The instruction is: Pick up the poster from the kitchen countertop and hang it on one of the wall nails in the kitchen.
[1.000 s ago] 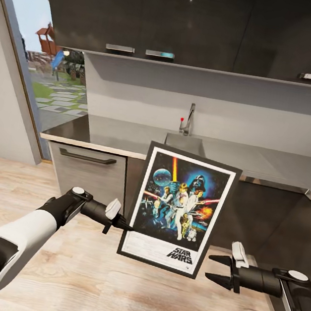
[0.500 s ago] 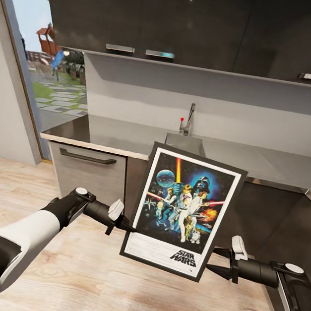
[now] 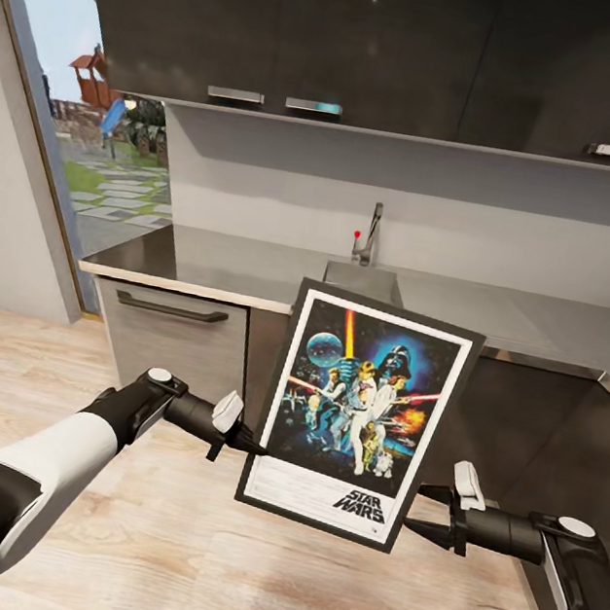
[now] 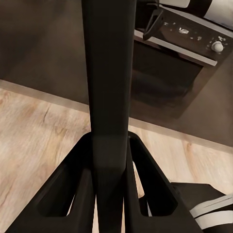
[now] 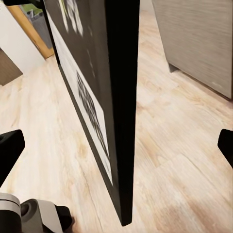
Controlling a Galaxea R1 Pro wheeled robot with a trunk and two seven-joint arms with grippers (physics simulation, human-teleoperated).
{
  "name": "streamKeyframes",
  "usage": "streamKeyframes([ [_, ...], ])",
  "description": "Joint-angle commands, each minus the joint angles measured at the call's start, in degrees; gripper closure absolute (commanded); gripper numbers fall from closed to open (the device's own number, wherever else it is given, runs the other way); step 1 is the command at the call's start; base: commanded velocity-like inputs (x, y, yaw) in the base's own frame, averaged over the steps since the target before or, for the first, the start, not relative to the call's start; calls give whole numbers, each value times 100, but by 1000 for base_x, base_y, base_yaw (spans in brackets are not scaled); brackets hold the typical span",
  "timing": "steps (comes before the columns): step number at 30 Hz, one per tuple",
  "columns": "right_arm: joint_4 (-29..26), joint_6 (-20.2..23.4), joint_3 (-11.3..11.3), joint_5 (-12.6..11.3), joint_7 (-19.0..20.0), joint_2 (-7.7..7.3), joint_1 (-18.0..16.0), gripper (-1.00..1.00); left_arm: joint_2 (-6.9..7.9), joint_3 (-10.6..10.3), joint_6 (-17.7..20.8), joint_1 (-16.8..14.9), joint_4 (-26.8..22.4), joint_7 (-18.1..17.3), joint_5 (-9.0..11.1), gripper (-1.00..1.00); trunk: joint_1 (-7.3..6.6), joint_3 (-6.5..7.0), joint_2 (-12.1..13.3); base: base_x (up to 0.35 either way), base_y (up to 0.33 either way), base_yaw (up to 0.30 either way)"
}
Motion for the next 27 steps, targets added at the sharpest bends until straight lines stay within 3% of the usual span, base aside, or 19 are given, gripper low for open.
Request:
streamKeyframes([
  [1,-5,54,-14,32,33,4,-4,-100,2,1,-14,-2,-8,-13,-17,100,0,-6,-3,0,0,0],
  [27,50,-235,39,64,33,30,2,-100,10,14,-240,-4,49,-13,-16,100,0,-6,-3,0,0,0],
])
